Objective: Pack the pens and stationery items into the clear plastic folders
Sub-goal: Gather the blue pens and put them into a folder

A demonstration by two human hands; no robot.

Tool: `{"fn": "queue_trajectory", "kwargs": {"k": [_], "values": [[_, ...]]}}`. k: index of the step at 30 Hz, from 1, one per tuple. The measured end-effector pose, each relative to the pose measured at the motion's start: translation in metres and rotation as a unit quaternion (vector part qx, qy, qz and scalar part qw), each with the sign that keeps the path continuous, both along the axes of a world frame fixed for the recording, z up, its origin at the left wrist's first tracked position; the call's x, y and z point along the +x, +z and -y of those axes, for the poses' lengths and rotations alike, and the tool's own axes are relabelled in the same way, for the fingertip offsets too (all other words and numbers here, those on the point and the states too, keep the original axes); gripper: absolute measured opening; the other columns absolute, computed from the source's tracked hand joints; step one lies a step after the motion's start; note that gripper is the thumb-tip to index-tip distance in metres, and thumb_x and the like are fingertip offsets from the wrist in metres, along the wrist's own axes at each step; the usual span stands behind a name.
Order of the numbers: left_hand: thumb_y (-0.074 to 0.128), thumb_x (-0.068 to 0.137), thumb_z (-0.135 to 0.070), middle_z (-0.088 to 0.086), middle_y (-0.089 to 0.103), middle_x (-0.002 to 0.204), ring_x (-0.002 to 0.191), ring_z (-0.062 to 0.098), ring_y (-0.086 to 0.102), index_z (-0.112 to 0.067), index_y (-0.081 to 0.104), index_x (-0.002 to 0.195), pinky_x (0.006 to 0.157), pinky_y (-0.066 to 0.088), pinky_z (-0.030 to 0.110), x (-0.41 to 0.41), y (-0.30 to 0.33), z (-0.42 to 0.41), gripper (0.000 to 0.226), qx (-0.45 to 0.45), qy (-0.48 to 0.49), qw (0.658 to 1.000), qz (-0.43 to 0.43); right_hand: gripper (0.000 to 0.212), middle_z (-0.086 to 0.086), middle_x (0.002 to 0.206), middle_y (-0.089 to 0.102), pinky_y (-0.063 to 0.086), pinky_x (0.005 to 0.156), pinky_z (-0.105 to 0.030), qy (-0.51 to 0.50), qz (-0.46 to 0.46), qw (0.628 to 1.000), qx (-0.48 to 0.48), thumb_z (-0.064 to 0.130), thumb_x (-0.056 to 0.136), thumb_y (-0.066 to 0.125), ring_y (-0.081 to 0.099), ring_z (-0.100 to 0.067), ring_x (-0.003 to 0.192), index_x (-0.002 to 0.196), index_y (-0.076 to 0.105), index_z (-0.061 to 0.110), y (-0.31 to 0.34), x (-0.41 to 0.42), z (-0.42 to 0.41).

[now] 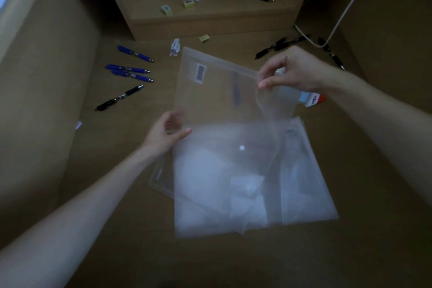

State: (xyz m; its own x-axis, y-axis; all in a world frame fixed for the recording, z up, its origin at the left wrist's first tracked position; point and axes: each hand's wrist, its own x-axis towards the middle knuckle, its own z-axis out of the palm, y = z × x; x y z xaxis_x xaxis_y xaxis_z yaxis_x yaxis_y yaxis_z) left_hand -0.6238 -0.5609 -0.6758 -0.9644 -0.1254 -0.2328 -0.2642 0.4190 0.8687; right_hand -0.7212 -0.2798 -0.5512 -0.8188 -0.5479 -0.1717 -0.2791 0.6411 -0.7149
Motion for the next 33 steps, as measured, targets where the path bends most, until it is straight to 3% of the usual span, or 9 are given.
{"fn": "queue_trajectory", "kwargs": {"k": [3,5,10,13,17,23,27,29,33], "values": [[0.064,0.086,-0.003,-0.004,0.065,0.073,0.062,0.003,0.062,-0.014,0.058,0.091,0.056,0.046,0.014,0.000,0.001,-0.010,0.014,0.079,0.032,0.996,-0.002,0.006,-0.005,0.093,0.068,0.046,0.078,-0.019,-0.023,-0.032,0.999,0.029,0.021,0.080,0.071,0.062,-0.017,0.092,0.083,0.067,0.024,0.000,-0.006,0.001],[0.056,0.091,0.000,-0.010,0.067,0.060,0.052,0.000,0.062,-0.015,0.053,0.082,0.048,0.045,0.016,0.002,0.000,-0.017,0.018,0.120,0.052,0.991,0.003,0.012,-0.003,0.092,0.066,0.044,0.075,-0.021,-0.068,-0.078,0.994,0.036,0.024,0.079,0.073,0.060,-0.016,0.091,0.089,0.067,0.020,-0.008,-0.010,0.001],[0.049,0.096,-0.002,-0.004,0.070,0.071,0.050,0.004,0.063,-0.016,0.046,0.086,0.039,0.044,0.017,0.019,-0.007,-0.029,0.017,0.178,0.085,0.980,-0.003,0.045,0.004,0.116,0.058,0.038,0.104,-0.042,-0.144,-0.151,0.977,0.045,0.029,0.079,0.074,0.052,-0.015,0.113,0.121,0.057,0.025,-0.041,-0.004,-0.004],[0.050,0.095,-0.004,-0.010,0.071,0.068,0.052,0.001,0.060,-0.018,0.047,0.085,0.046,0.042,0.022,0.032,-0.019,-0.029,0.018,0.167,0.106,0.980,-0.002,0.053,-0.006,0.127,0.054,0.038,0.103,-0.034,-0.204,-0.124,0.971,0.023,0.023,0.079,0.076,0.052,-0.019,0.117,0.127,0.056,0.016,-0.070,0.010,-0.015],[0.052,0.094,-0.002,-0.015,0.070,0.064,0.053,-0.004,0.059,-0.018,0.048,0.083,0.050,0.041,0.013,0.045,-0.028,-0.023,0.020,0.146,0.120,0.982,-0.001,0.050,-0.013,0.127,0.054,0.036,0.089,-0.021,-0.240,-0.050,0.969,0.032,0.020,0.080,0.074,0.053,-0.022,0.115,0.126,0.056,0.011,-0.103,0.031,-0.031],[0.050,0.094,0.001,-0.013,0.069,0.061,0.058,-0.003,0.061,-0.016,0.047,0.081,0.050,0.045,0.011,0.040,-0.021,-0.024,0.022,0.150,0.119,0.981,0.000,0.053,-0.011,0.130,0.052,0.036,0.089,-0.022,-0.238,-0.038,0.969,0.050,0.021,0.081,0.073,0.051,-0.020,0.117,0.130,0.053,0.015,-0.108,0.031,-0.037],[0.052,0.093,0.000,-0.001,0.067,0.072,0.052,0.000,0.062,-0.014,0.050,0.081,0.044,0.048,0.015,0.041,-0.022,-0.028,0.019,0.159,0.133,0.978,0.014,0.077,-0.014,0.141,0.042,0.035,0.102,-0.033,-0.297,0.009,0.953,0.065,0.020,0.076,0.079,0.042,-0.027,0.129,0.141,0.037,0.015,-0.120,0.036,-0.044],[0.053,0.093,-0.002,-0.005,0.068,0.065,0.048,0.000,0.062,-0.014,0.052,0.082,0.044,0.050,0.017,0.044,-0.027,-0.024,0.016,0.153,0.142,0.978,0.031,0.087,-0.015,0.143,0.040,0.034,0.108,-0.038,-0.331,0.070,0.939,0.057,0.020,0.073,0.082,0.039,-0.029,0.133,0.143,0.032,0.010,-0.130,0.042,-0.053],[0.059,0.092,-0.009,0.015,0.066,0.088,0.062,0.015,0.065,-0.019,0.055,0.084,0.065,0.056,0.034,0.051,-0.040,-0.003,0.013,0.116,0.144,0.981,0.065,0.086,-0.016,0.144,0.041,0.031,0.110,-0.040,-0.381,0.151,0.908,0.085,0.028,0.075,0.080,0.032,-0.031,0.136,0.142,0.032,0.005,-0.145,0.059,-0.067]]}}
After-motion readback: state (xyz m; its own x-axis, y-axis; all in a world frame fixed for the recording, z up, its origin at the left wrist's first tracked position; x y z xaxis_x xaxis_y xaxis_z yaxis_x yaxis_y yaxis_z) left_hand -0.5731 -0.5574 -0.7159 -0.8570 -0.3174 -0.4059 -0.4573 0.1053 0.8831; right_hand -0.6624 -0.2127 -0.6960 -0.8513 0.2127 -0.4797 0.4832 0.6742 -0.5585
